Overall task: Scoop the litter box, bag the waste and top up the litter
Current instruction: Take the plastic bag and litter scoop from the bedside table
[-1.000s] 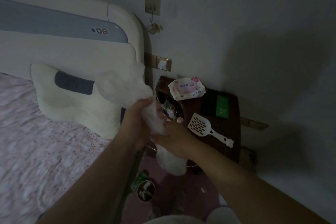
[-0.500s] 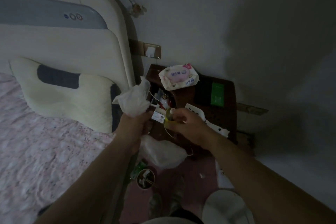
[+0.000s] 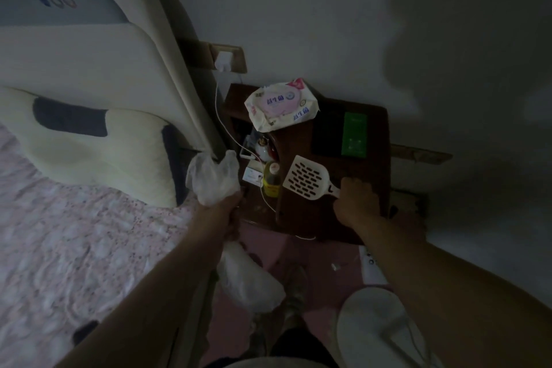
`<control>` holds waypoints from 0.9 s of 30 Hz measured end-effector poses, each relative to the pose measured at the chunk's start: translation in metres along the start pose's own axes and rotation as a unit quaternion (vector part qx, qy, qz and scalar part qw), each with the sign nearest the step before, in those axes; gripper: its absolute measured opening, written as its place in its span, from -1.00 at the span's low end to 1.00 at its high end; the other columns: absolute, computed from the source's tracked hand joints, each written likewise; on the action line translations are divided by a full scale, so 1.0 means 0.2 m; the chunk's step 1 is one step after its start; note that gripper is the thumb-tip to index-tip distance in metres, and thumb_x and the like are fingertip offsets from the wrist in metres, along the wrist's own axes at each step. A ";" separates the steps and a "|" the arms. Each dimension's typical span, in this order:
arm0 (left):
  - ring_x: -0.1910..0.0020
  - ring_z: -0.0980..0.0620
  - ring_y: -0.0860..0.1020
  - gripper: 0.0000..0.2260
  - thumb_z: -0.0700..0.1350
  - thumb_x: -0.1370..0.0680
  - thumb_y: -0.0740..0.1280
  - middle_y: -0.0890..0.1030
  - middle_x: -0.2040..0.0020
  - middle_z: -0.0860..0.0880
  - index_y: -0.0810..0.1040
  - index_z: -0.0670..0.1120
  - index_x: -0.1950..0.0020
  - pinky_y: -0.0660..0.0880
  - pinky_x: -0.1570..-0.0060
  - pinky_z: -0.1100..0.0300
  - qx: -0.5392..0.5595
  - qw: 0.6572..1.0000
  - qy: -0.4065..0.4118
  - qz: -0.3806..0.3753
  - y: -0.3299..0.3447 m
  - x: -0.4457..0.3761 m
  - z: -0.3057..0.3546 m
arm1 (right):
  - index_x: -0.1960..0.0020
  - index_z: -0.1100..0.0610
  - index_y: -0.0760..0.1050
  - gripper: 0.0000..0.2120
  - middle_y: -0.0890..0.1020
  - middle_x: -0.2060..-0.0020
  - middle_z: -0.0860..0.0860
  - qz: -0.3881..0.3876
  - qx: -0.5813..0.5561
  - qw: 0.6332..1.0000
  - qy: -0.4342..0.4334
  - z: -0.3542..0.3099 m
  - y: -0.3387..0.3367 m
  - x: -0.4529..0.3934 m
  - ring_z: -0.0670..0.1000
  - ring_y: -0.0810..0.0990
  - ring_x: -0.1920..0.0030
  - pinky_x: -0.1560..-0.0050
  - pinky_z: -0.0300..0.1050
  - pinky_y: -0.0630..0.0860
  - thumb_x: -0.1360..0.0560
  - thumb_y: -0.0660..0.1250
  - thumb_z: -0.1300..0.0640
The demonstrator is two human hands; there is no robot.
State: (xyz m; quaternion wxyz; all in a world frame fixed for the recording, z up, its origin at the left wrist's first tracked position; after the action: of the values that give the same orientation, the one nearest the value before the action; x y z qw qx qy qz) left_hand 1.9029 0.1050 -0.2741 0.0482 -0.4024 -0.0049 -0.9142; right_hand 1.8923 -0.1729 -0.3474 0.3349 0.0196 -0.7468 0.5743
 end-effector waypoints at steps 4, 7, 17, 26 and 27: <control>0.52 0.03 0.41 -0.75 -0.06 -0.56 0.39 0.46 0.41 -0.09 0.52 -0.12 0.28 0.36 0.60 0.24 0.010 1.000 -0.017 0.012 0.00 -0.01 -0.03 | -0.35 0.12 0.41 -0.66 0.46 -0.30 0.16 0.017 0.031 0.999 0.003 0.02 0.07 -0.01 0.19 0.42 -0.27 -0.24 0.11 0.44 -0.58 0.25 0.13; 0.56 0.00 0.42 -0.69 -0.07 -0.57 0.36 0.46 0.46 -0.10 0.52 -0.12 0.37 0.38 0.57 0.20 0.028 0.999 -0.017 0.004 -0.02 -0.01 -0.06 | -0.27 0.12 0.45 -0.74 0.46 -0.27 0.16 0.029 0.030 0.999 0.004 0.00 0.09 0.00 0.20 0.42 -0.25 -0.22 0.11 0.45 -0.60 0.22 0.13; 0.42 0.01 0.59 -0.85 -0.17 -0.58 0.36 0.61 0.41 -0.05 0.55 -0.11 0.19 0.49 0.50 0.25 0.109 0.993 -0.014 0.046 -0.20 -0.02 -0.19 | -0.24 0.18 0.45 -0.74 0.56 -0.18 0.15 0.056 -0.149 0.987 0.021 -0.27 0.07 0.35 0.17 0.57 -0.15 0.02 -0.04 0.50 -0.63 0.24 0.07; 0.36 0.01 0.61 -0.79 -0.08 -0.52 0.48 0.66 0.22 -0.14 0.66 -0.20 -0.04 0.51 0.42 0.16 -0.024 0.998 0.033 -0.039 -0.34 0.11 -0.33 | -0.18 0.14 0.45 -0.78 0.58 -0.06 0.07 0.048 -0.262 0.964 0.009 -0.53 0.26 0.92 0.10 0.58 -0.02 0.10 -0.10 0.40 -0.61 0.26 0.03; 0.35 0.02 0.63 -0.78 -0.08 -0.51 0.49 0.68 0.22 -0.12 0.66 -0.20 -0.05 0.53 0.40 0.15 -0.030 0.998 0.034 -0.042 -0.34 0.12 -0.35 | -0.17 0.12 0.45 -0.79 0.58 -0.04 0.05 0.048 -0.274 0.960 0.010 -0.51 0.28 0.96 0.07 0.57 0.01 0.09 -0.06 0.46 -0.61 0.24 0.03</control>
State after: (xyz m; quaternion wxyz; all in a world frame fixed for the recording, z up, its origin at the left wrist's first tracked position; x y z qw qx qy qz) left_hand 1.8288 0.1671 -0.3015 -0.0021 -0.3714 0.0069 -0.9284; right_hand 1.7686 0.0037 -0.2822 0.3073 -0.1144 -0.8722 0.3630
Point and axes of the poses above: each hand's wrist, its own x-axis away from the middle knuckle, its own y-axis out of the palm, z = x × y, the point moved 2 cm from there along -x, towards the middle knuckle
